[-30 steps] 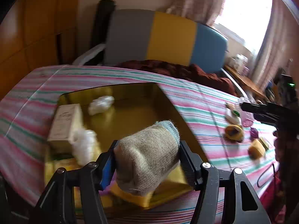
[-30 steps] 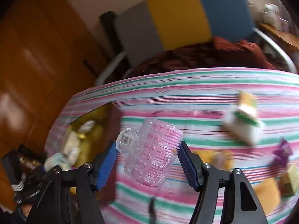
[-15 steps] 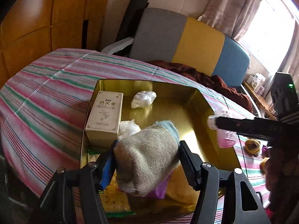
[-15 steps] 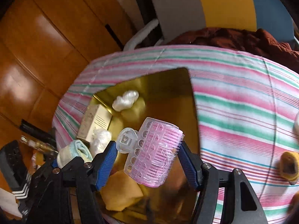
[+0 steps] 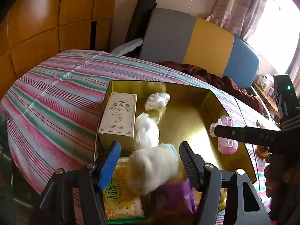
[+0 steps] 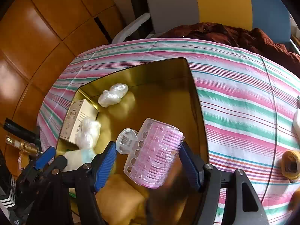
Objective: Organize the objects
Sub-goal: 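Carry the sock and hair roller into the gold box and release both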
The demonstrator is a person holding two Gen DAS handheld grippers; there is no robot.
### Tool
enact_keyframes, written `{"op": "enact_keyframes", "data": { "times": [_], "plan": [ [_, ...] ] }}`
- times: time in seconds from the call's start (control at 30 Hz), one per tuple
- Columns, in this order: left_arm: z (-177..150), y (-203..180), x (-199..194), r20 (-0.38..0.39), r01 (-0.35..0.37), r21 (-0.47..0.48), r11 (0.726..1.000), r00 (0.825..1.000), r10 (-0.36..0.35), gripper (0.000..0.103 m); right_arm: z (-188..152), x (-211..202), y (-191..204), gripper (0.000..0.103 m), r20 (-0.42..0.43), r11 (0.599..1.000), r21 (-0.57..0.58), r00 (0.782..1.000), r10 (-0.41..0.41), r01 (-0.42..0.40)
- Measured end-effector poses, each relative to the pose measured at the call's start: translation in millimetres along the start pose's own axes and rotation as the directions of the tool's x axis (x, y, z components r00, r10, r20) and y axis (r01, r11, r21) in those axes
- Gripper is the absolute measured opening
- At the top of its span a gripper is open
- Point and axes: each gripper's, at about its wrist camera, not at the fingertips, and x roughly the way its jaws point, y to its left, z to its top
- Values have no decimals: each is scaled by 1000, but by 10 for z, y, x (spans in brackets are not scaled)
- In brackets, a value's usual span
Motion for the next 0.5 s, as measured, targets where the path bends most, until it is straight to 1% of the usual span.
{"op": "enact_keyframes", "data": {
  "times": [0.1,0.13,0.17,0.2,0.37,0.5],
  "plan": [
    [-1,-12,-28,7,-9,10,1000,1000,9,67,-20,-37,-28,70,16,1000,7,1000,-7,7],
    [-5,-20,-41,10,-16,15,1000,1000,16,70,-24,-40,-30,73,18,1000,6,1000,-16,16],
    [-11,-24,-57,14,-21,17,1000,1000,20,71,-29,-46,-32,79,20,1000,6,999,-28,28],
    [-13,-29,-72,18,-25,19,1000,1000,24,72,-35,-55,-29,80,24,1000,7,999,-31,30],
    [-22,-82,-186,47,-44,43,998,998,42,75,-102,-155,-21,80,50,1000,12,998,-22,22],
    [-26,-142,-264,66,-50,57,997,997,46,76,-190,-309,-11,80,99,998,12,993,-61,60]
  ]
}}
